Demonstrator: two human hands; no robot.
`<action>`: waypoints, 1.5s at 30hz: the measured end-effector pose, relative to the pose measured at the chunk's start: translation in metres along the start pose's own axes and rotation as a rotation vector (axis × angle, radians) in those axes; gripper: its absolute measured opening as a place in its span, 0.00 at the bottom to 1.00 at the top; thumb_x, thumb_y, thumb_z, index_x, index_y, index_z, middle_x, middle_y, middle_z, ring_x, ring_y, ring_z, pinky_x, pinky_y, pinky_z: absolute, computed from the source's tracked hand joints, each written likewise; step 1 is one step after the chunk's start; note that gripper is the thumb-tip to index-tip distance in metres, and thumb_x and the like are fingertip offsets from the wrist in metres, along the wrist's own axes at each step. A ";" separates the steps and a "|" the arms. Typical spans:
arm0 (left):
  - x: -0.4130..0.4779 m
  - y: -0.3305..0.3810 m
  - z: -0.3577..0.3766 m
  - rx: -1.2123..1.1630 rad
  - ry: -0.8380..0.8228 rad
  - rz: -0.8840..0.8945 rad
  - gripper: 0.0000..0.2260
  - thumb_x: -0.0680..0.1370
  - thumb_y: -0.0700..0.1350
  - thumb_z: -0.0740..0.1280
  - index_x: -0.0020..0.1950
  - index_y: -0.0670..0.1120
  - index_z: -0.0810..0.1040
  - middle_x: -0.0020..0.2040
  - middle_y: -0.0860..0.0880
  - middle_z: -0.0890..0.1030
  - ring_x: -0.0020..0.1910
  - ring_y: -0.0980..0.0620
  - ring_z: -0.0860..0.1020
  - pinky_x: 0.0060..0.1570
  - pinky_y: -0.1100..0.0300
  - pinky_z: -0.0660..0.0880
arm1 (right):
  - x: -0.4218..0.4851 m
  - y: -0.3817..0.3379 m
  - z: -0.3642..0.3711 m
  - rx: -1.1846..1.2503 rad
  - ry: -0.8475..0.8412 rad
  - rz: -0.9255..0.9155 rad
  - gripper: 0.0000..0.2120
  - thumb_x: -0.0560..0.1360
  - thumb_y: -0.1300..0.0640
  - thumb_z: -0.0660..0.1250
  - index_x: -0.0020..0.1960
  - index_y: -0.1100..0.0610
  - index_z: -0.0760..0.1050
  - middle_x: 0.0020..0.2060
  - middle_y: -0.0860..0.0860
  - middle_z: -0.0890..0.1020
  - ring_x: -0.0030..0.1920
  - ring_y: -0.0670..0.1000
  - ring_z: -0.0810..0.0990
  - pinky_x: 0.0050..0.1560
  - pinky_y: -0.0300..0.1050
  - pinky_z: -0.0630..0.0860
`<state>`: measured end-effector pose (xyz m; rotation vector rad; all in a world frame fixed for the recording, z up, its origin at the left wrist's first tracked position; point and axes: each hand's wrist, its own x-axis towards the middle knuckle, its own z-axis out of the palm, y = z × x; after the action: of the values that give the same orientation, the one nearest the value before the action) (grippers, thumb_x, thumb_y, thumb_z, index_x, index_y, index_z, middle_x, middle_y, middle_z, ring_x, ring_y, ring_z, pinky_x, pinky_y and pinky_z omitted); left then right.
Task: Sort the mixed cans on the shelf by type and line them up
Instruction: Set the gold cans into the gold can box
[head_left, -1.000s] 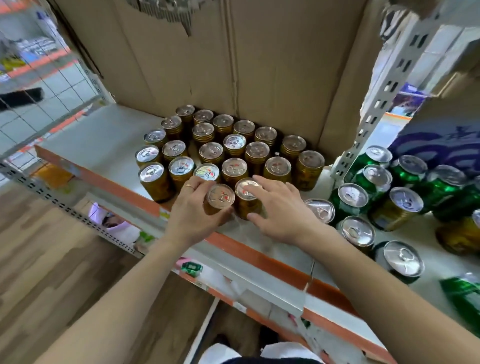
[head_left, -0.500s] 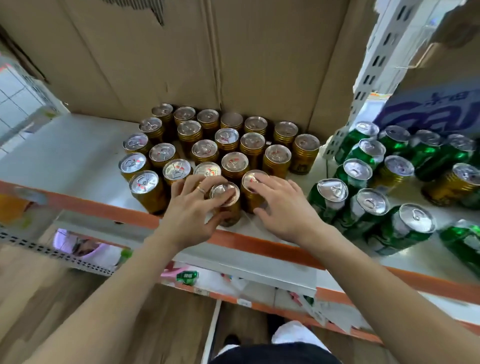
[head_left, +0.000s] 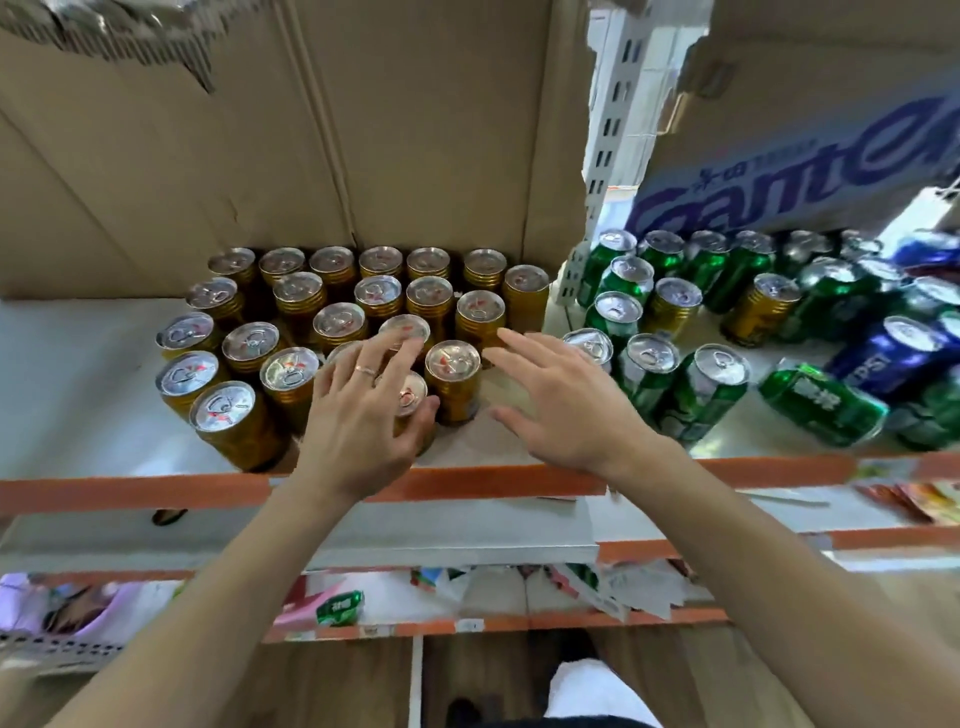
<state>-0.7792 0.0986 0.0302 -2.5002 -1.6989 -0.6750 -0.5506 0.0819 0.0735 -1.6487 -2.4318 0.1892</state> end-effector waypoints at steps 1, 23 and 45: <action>0.004 0.006 -0.002 -0.011 0.002 0.009 0.28 0.78 0.60 0.58 0.76 0.49 0.68 0.75 0.48 0.68 0.71 0.45 0.65 0.67 0.44 0.63 | -0.005 0.002 -0.005 0.006 0.036 0.009 0.29 0.78 0.43 0.63 0.75 0.51 0.65 0.76 0.51 0.65 0.75 0.55 0.62 0.74 0.58 0.62; 0.068 0.248 0.027 -0.070 -0.082 0.236 0.29 0.78 0.62 0.55 0.75 0.49 0.68 0.73 0.49 0.68 0.73 0.46 0.64 0.69 0.46 0.61 | -0.167 0.176 -0.089 0.066 0.298 0.341 0.28 0.77 0.45 0.66 0.74 0.51 0.68 0.76 0.50 0.64 0.77 0.52 0.60 0.75 0.60 0.59; 0.071 0.417 0.083 -0.052 -0.132 0.165 0.29 0.77 0.63 0.53 0.73 0.50 0.70 0.72 0.50 0.69 0.71 0.49 0.63 0.68 0.53 0.54 | -0.263 0.323 -0.112 0.134 0.245 0.333 0.27 0.78 0.45 0.64 0.75 0.50 0.66 0.76 0.50 0.66 0.77 0.52 0.60 0.75 0.59 0.59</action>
<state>-0.3573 0.0176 0.0665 -2.7395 -1.5067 -0.5582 -0.1379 -0.0432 0.0892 -1.8818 -1.9175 0.1814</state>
